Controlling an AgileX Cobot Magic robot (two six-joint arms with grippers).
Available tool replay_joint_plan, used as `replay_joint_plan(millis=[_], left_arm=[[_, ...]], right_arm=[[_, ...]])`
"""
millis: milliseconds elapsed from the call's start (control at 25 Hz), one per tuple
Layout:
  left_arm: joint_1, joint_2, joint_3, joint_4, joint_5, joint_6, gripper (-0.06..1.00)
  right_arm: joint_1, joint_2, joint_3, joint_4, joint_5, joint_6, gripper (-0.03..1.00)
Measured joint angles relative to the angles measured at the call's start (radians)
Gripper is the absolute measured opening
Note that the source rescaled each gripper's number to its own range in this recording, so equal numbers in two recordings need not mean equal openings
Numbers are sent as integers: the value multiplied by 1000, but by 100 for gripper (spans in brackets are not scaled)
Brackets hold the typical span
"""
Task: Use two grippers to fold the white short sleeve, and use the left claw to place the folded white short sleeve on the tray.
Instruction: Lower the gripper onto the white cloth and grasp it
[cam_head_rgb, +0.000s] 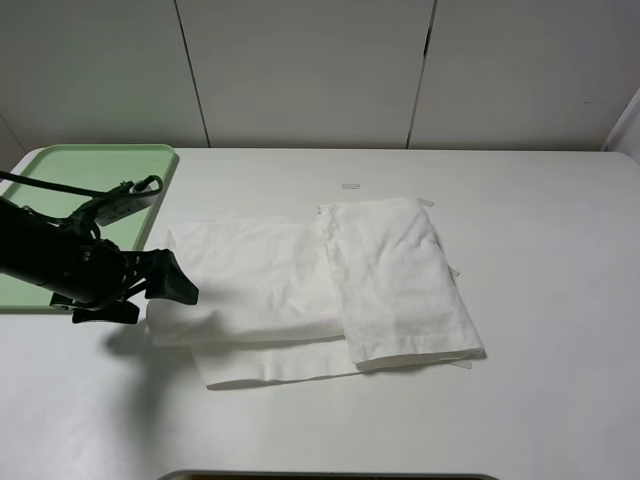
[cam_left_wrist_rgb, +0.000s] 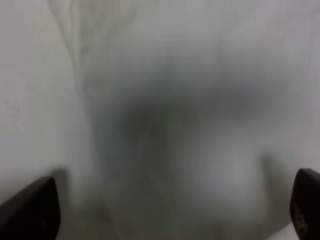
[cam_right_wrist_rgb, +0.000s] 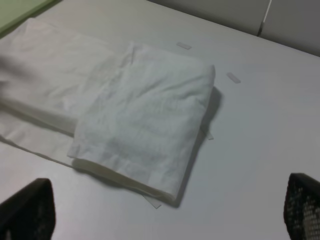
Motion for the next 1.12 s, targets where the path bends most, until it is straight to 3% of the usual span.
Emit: replay_joint_plan(millis=[360, 840, 880, 1000, 1080, 1120], left_arm=[[0, 79, -1, -232, -15, 245, 91], [-49, 170, -89, -269, 37, 260, 87], [-96, 212, -126, -278, 52, 259, 61], [-113, 230, -125, -262, 35, 256, 22], [-115, 234, -123, -233, 38, 252, 6], [-116, 234, -123, -220, 40, 245, 3]], right_arm=[[0, 0, 0, 0, 0, 0, 100], [0, 0, 0, 0, 0, 0, 100], [0, 0, 0, 0, 0, 0, 100], [0, 0, 0, 0, 0, 0, 100], [0, 0, 0, 0, 0, 0, 100], [0, 0, 0, 0, 0, 0, 100]])
